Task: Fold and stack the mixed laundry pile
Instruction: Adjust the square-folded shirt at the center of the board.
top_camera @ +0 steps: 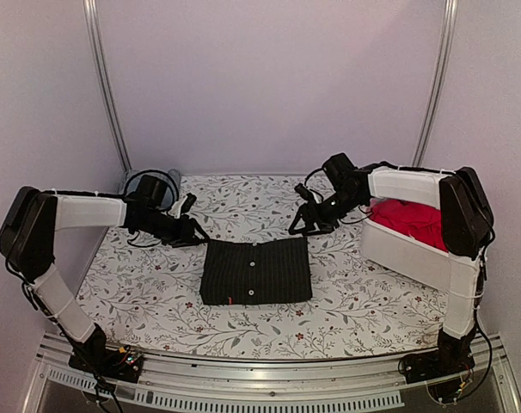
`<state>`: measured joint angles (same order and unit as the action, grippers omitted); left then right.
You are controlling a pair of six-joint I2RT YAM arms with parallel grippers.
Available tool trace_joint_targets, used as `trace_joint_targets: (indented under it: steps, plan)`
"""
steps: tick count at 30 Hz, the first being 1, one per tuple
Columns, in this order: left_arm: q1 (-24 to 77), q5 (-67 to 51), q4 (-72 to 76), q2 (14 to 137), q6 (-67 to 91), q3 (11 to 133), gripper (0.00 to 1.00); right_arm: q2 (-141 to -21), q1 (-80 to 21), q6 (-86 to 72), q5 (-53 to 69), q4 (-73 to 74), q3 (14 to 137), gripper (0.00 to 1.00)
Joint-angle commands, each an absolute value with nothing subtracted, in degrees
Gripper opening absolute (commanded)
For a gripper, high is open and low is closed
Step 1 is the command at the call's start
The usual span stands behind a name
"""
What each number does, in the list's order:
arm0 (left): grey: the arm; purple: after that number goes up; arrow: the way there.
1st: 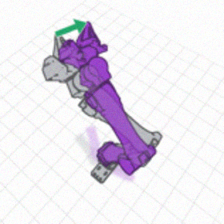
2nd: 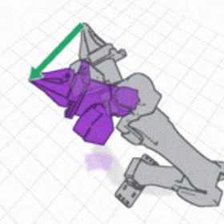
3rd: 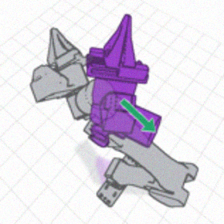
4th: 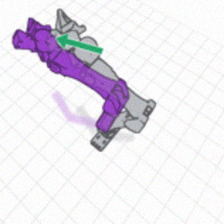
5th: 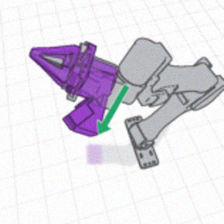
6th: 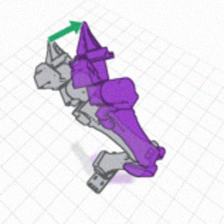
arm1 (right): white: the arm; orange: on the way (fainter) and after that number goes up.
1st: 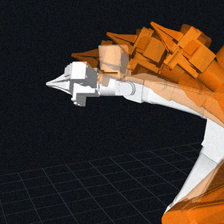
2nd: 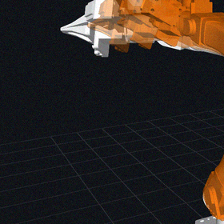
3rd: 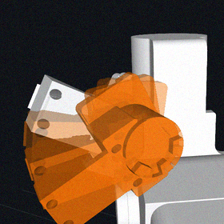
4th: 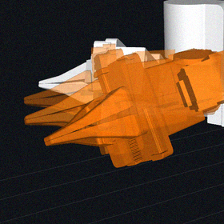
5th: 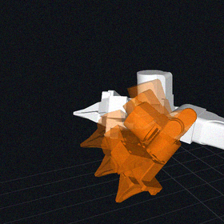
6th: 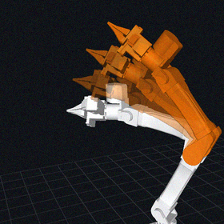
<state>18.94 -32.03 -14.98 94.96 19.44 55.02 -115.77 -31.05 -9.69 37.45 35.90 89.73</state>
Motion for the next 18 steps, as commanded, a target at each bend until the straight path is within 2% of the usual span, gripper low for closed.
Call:
trace_joint_targets:
  steps: [1, 10, 13, 16, 18]
  plan:
    - [18.4, -35.4, -7.5, 97.1, 24.3, 53.9, 0.42, -119.2, -33.6, -7.7, 31.9, 39.2, 92.3, 0.63]
    - [18.6, -37.5, -4.2, 101.2, 25.7, 55.0, 0.36, -119.8, -34.0, -8.1, 24.5, 41.2, 92.2, 0.67]
    - [18.6, -37.1, -5.0, 102.2, 25.2, 55.8, 0.34, -119.8, -34.0, -9.2, 20.8, 43.0, 93.4, 0.72]
    - [18.6, -37.0, -5.0, 102.6, 25.2, 56.1, 0.28, -118.6, -33.5, -9.9, 20.0, 43.2, 93.2, 0.74]
    - [18.6, -37.3, -5.1, 103.1, 25.1, 56.2, 0.23, -119.0, -33.1, -9.5, 22.4, 43.0, 93.3, 0.7]
